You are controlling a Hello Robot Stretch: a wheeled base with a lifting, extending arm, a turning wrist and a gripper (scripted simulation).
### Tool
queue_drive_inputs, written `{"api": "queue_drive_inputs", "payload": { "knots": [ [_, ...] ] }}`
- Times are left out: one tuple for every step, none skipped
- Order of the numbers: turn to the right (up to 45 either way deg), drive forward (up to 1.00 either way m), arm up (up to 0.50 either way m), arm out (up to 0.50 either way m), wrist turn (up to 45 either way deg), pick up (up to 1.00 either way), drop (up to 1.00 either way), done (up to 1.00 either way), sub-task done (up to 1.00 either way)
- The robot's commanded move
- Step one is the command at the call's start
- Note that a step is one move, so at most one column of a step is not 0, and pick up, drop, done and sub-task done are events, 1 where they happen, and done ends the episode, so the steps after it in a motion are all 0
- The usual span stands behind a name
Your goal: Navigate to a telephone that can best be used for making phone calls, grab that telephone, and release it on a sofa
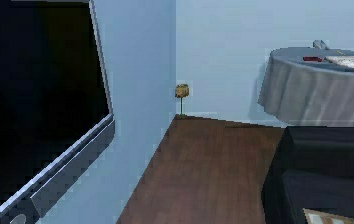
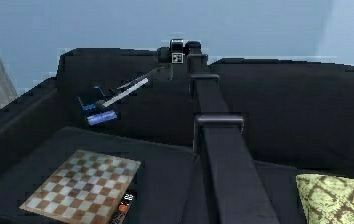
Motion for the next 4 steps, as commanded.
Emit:
{"api": "queue_drive_inputs", "payload": {
  "knots": [
    [0.0, 0.0, 0.0, 0.0, 45.0, 0.0, 0.0, 0.0, 0.0],
    [0.0, 0.0, 0.0, 0.0, 36.0, 0.0, 0.0, 0.0, 0.0],
    [0.0, 0.0, -0.24, 0.0, 0.0, 0.0, 0.0, 0.0, 0.0],
    [0.0, 0.0, -0.32, 0.0, 0.0, 0.0, 0.0, 0.0, 0.0]
  ]
}}
